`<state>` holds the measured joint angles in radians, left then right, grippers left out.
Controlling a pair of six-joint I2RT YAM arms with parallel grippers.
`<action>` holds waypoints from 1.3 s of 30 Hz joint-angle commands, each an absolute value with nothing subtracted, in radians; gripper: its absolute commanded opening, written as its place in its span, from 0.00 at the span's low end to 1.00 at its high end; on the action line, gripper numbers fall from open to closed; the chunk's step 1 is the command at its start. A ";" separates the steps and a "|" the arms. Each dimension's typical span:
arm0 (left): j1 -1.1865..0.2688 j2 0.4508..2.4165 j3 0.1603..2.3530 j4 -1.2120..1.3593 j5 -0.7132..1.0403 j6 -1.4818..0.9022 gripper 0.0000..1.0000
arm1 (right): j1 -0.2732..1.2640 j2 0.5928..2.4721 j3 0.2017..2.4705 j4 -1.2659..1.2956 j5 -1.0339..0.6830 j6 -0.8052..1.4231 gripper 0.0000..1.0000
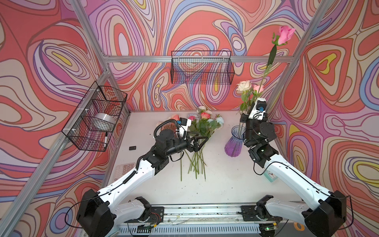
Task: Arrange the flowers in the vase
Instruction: 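Raise the pink rose high above the purple vase with the right gripper, then lower the pink rose stem into the purple vase and open the right gripper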
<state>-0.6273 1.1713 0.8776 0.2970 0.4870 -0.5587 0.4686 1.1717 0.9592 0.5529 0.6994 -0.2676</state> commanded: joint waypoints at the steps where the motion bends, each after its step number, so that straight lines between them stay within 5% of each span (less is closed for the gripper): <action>1: -0.629 1.166 0.888 0.336 0.497 -0.568 0.86 | 0.443 1.173 0.919 0.565 0.712 -0.206 0.00; 18: -0.643 1.173 0.894 0.314 0.486 -0.552 0.86 | 0.412 1.187 0.830 0.398 0.682 0.035 0.00; 28: -0.643 1.174 0.896 0.316 0.493 -0.552 0.86 | 0.415 1.132 0.861 0.104 0.597 0.192 0.32; 39: -0.643 1.155 0.899 0.302 0.476 -0.543 0.86 | 0.419 1.007 0.955 -0.128 0.544 0.257 0.36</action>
